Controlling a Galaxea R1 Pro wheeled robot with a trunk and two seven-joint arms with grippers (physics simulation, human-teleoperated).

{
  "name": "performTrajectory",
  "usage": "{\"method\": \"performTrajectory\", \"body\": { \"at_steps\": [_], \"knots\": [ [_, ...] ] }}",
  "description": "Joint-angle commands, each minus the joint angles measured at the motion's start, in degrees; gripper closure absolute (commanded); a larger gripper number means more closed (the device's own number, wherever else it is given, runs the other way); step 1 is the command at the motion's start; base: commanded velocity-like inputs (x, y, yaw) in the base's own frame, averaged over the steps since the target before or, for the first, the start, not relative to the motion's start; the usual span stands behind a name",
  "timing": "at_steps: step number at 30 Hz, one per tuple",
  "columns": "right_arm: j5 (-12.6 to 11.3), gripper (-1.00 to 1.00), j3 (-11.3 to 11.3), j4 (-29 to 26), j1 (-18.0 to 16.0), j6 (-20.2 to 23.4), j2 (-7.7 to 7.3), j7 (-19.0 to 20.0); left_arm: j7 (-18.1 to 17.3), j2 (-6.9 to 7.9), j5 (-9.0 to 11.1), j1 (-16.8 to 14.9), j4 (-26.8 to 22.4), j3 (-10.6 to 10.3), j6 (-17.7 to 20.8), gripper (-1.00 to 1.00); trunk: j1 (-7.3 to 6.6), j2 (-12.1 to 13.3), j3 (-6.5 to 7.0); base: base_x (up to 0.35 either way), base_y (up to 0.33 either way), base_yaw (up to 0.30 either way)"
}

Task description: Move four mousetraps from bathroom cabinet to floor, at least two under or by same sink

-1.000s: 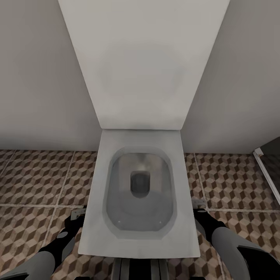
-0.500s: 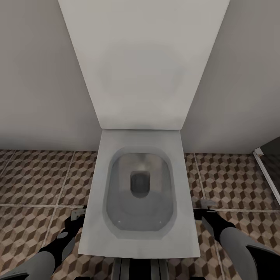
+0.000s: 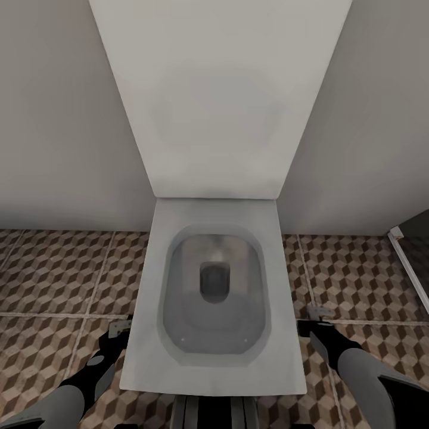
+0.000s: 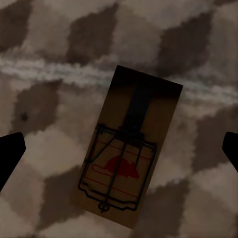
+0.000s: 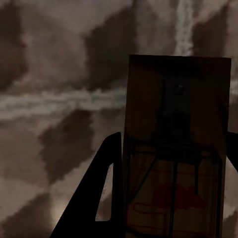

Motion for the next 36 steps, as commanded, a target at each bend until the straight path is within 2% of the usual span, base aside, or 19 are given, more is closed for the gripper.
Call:
{"method": "performTrajectory", "body": {
  "at_steps": [1,14,36],
  "knots": [
    [0.6,1.00,-0.4,-0.1,0.0,0.3,0.19,0.0,0.0,-0.01,-0.1,0.0,0.1,0.2,-0.2,-1.00,-0.01,0.0,-0.03,0.000,0.000,0.000],
    [0.7,1.00,-0.4,2.2,0.0,0.0,0.49,0.0,0.0,-0.01,0.0,0.0,0.2,0.2,-0.2,-1.00,-0.01,0.0,-0.03,0.000,0.000,0.000],
    [0.8,1.00,-0.3,2.3,0.0,0.0,0.50,0.0,0.0,-0.01,0.0,0.0,0.2,0.2,-0.2,-1.00,-0.01,0.0,-0.03,0.000,0.000,0.000]
  ]
}}
